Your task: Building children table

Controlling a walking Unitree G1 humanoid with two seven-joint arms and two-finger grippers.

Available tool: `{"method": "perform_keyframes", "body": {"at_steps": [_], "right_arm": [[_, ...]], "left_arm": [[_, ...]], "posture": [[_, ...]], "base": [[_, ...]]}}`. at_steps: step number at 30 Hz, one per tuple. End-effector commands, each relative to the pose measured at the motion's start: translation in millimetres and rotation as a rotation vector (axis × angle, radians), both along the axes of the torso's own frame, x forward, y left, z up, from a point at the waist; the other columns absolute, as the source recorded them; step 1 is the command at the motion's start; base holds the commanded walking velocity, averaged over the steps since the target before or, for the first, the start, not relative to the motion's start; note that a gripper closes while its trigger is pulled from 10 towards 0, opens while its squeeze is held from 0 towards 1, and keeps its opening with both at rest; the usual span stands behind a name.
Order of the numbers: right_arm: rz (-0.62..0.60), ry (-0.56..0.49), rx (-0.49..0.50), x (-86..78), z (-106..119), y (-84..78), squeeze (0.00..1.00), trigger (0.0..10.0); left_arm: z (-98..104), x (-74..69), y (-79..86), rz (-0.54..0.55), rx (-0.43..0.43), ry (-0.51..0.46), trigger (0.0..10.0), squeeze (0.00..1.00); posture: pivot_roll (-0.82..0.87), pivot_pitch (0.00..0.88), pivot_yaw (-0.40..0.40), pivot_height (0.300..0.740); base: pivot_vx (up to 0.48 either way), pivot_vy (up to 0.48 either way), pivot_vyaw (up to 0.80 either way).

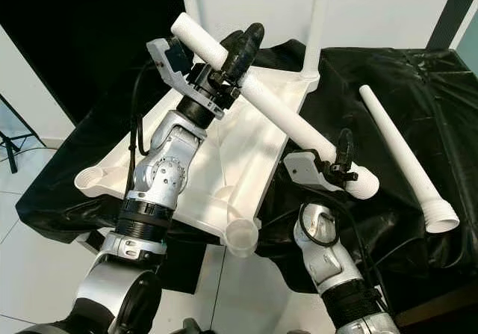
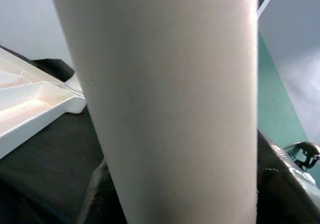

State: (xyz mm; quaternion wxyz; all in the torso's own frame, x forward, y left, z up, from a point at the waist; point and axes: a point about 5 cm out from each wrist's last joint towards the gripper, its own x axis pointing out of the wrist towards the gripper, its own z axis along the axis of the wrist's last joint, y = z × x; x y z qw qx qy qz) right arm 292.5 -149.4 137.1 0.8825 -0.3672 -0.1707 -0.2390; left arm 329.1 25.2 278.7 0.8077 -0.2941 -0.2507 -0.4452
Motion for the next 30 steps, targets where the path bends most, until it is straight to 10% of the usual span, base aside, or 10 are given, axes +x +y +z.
{"method": "perform_keyframes", "body": {"at_steps": [1,2,5,7,11,12,13,14,29,30], "right_arm": [[0.114,-0.074,-0.047,-3.5,5,21.7,0.0,1.1],[0.133,-0.064,-0.052,-1.5,4,24.5,0.0,10.0],[0.175,-0.021,-0.053,2.4,2,30.5,0.0,10.0],[0.278,0.081,0.051,7.5,2,38.5,1.0,10.0],[0.461,0.24,0.213,12.6,6,54.1,1.0,10.0],[0.492,0.261,0.256,13.7,12,55.2,0.56,10.0],[0.492,0.261,0.256,13.7,12,55.2,0.56,10.0],[0.518,0.271,0.274,14.3,18,55.5,0.0,10.0],[0.643,0.578,0.266,27.6,25,6.1,0.0,10.0],[0.665,0.638,0.241,27.3,18,3.0,0.0,7.7]], "left_arm": [[6,-5.5,-12.8,-0.038,-0.04,-0.003,0.0,0.3],[6,-6.0,-12.4,-0.042,-0.042,-0.005,0.0,0.3],[6,-5.9,-12.2,-0.043,-0.043,-0.003,0.0,0.3],[6,-4.9,-12.0,-0.039,-0.043,0.0,0.0,0.3],[5,-4.9,-11.6,-0.047,-0.049,0.001,0.0,0.3],[5,-5.1,-11.9,-0.05,-0.049,0.001,0.0,0.3],[5,-5.1,-11.9,-0.05,-0.049,0.001,0.0,0.3],[4,-5.3,-12.2,-0.051,-0.048,0.002,0.0,0.3],[3,-6.4,-15.9,-0.075,-0.039,-0.004,0.0,0.3],[4,-6.5,-16.6,-0.079,-0.037,-0.007,0.0,0.3]], "posture": [[-0.14,0.0,0.095,0.74],[-0.14,0.0,0.093,0.74],[-0.14,0.0,0.091,0.74],[-0.14,0.0,0.086,0.74],[-0.15,0.0,0.081,0.74],[-0.15,0.0,0.077,0.74],[-0.15,0.0,0.077,0.74],[-0.15,0.0,0.075,0.74],[-0.16,0.0,0.07,0.74],[-0.17,0.0,0.071,0.74]], "base": [[0.0,0.0,0.0],[0.0,0.0,0.0],[0.0,0.0,0.0],[0.0,0.0,0.0],[0.0,0.0,0.0],[0.0,0.0,0.0],[0.0,0.0,0.0],[0.0,0.0,0.0],[0.0,0.0,0.0],[0.0,0.0,0.0]]}}
